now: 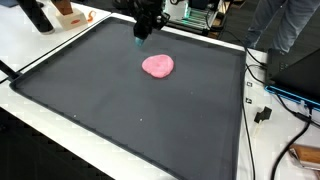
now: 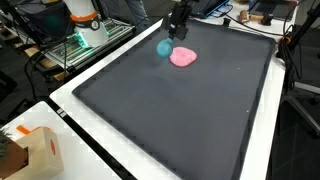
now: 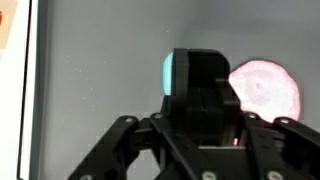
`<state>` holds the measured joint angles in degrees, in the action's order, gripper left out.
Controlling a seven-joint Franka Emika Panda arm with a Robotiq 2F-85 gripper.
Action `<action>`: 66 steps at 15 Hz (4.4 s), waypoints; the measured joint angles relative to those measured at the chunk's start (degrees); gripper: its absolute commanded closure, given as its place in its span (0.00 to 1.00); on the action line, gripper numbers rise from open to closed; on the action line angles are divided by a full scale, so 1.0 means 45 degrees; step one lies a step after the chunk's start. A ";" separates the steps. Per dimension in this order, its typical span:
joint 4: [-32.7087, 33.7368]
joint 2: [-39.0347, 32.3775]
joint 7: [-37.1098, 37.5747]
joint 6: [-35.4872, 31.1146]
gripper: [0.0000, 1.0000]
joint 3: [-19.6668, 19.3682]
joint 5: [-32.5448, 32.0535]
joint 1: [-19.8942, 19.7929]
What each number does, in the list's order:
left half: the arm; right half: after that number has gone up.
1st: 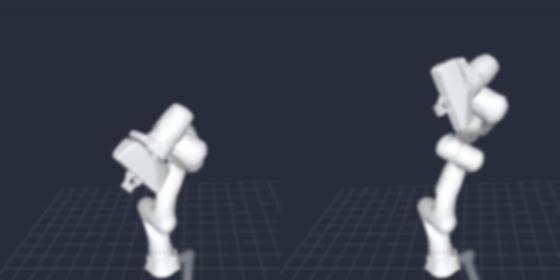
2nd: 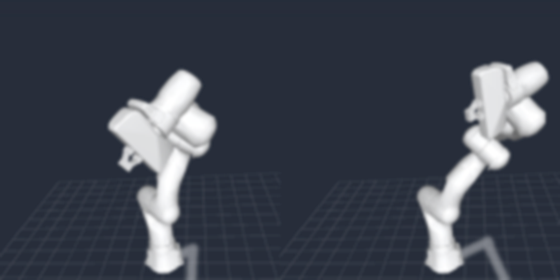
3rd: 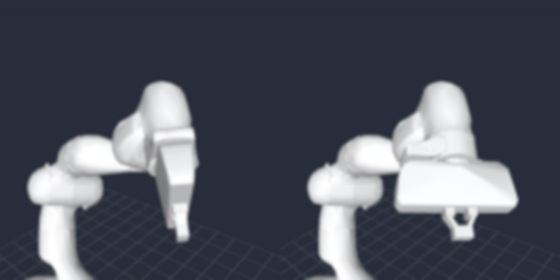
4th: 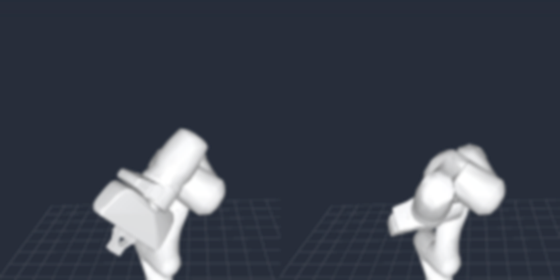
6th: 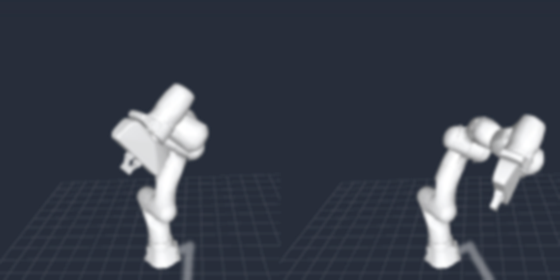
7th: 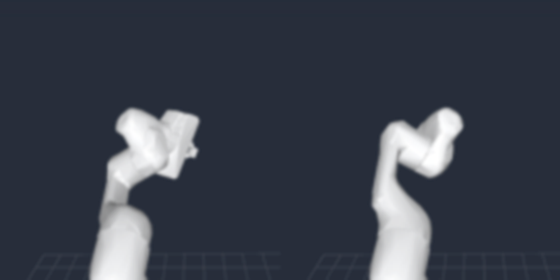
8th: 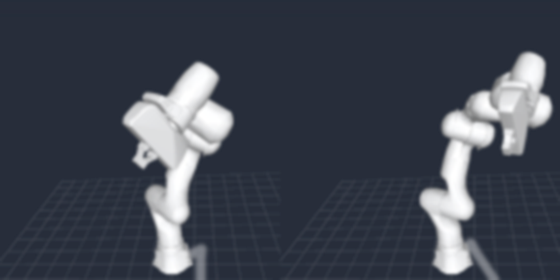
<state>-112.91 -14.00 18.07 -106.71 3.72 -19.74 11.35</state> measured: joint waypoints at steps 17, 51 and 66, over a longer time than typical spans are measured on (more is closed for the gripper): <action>0.0906 -0.2106 0.9289 0.1885 0.75 0.0432 -0.3552 0.2014; 0.2119 -0.3501 1.2287 0.4642 0.75 0.0635 -0.4813 0.2659; 0.1422 -0.1789 0.8506 0.2417 0.75 0.0890 -0.4705 0.1983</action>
<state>-106.51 -22.05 56.34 -95.83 7.72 -40.92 20.27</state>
